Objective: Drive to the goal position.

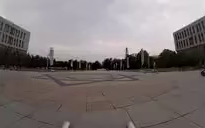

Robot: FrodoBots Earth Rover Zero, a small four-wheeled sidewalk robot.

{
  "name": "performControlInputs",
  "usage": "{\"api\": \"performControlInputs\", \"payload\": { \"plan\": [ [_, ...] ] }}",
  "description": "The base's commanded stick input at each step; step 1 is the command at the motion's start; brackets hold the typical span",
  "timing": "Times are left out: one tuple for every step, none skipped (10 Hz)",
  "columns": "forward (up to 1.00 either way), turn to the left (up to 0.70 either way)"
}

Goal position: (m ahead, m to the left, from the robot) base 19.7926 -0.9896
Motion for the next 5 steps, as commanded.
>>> {"api": "performControlInputs", "payload": {
  "plan": [
    [0.60,0.00],
    [0.60,0.00],
    [0.60,0.00],
    [0.60,0.00],
    [0.60,0.00]
  ]
}}
